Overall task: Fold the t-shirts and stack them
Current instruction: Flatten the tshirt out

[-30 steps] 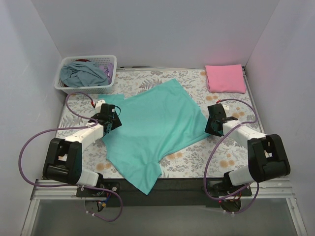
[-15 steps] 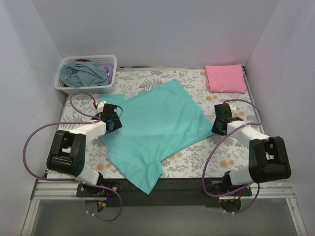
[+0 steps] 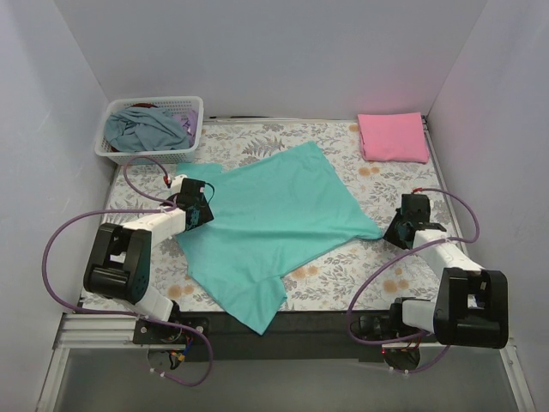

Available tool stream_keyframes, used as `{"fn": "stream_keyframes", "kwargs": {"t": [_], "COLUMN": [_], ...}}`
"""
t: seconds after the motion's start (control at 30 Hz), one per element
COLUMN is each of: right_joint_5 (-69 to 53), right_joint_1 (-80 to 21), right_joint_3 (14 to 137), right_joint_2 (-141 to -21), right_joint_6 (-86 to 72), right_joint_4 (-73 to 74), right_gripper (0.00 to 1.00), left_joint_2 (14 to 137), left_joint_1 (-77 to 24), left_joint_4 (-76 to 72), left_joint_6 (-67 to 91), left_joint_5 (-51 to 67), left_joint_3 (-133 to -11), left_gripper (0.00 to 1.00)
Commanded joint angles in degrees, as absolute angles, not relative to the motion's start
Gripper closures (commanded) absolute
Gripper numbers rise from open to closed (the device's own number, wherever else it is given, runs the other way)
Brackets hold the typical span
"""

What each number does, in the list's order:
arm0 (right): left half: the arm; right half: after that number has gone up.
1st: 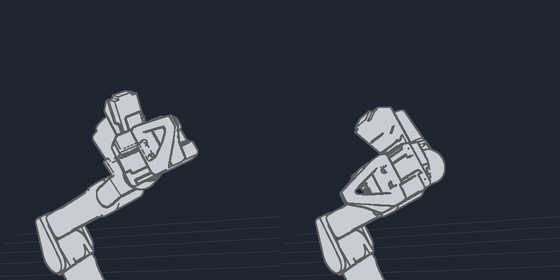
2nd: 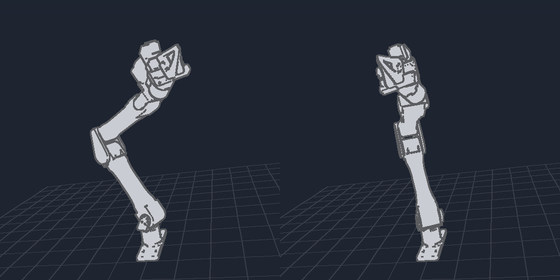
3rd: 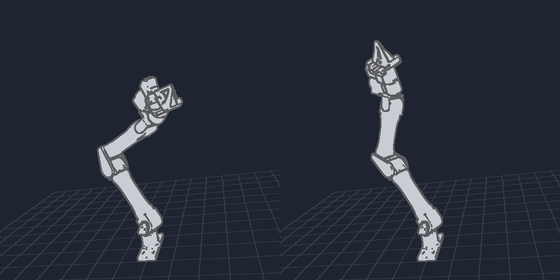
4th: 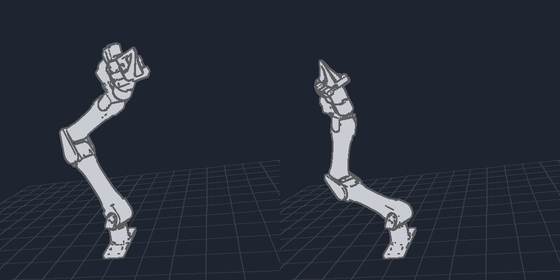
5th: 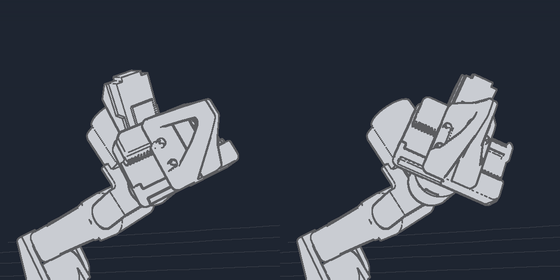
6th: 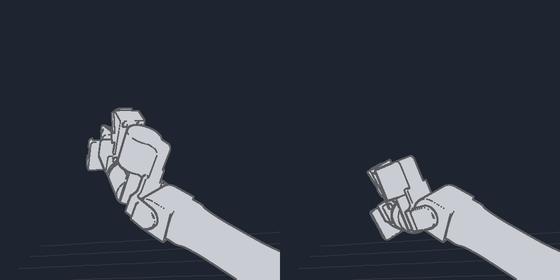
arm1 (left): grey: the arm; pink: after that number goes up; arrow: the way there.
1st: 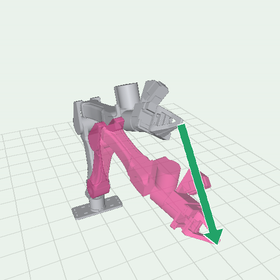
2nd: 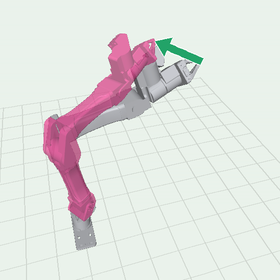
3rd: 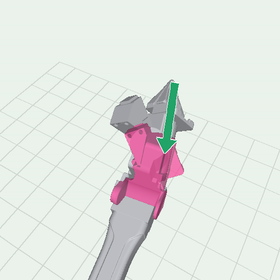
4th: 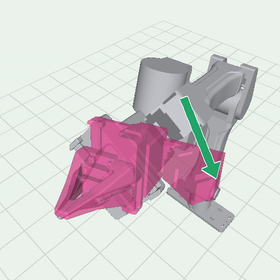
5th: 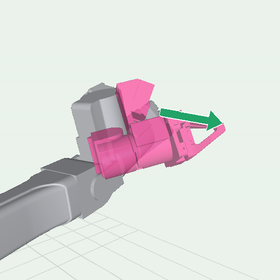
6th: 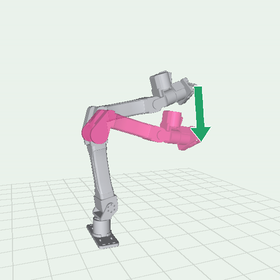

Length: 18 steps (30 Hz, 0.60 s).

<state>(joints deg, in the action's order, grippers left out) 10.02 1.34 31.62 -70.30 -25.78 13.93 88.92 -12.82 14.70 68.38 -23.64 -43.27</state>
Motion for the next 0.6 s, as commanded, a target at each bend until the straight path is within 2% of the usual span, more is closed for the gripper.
{"fn": "stream_keyframes", "kwargs": {"t": [0.0, 0.23, 0.37, 0.43, 0.57], "right_joint_5": [5.9, 3.4, 1.5, -3.2, -7.1], "right_joint_1": [1.3, -5.4, -10.0, -11.7, -13.7], "right_joint_3": [30.4, 37.7, 42.1, 44.0, 47.2], "right_joint_2": [-68.8, -66.1, -70.6, -72.9, -80.5], "right_joint_6": [-22.6, -19.7, -18.1, -17.8, -16.4], "right_joint_4": [14.5, 15.6, 13.4, 12.1, 10.7], "right_gripper": [0.66, 0.59, 0.58, 0.58, 0.59], "left_joint_2": [89.8, 87.3, 85.4, 83.2, 71.8], "left_joint_1": [-12.4, -12.8, -13.1, -13.4, -18.2], "left_joint_4": [16.6, 14.9, 14.9, 15.9, 21.5], "left_joint_6": [68.1, 67.2, 66.4, 65.7, 66.0], "left_joint_5": [-21.0, -17.2, -17.8, -17.8, -18.3], "left_joint_3": [-43.5, -42.9, -43.3, -43.2, -42.4], "left_gripper": [0.28, 0.26, 0.25, 0.24, 0.24]}}
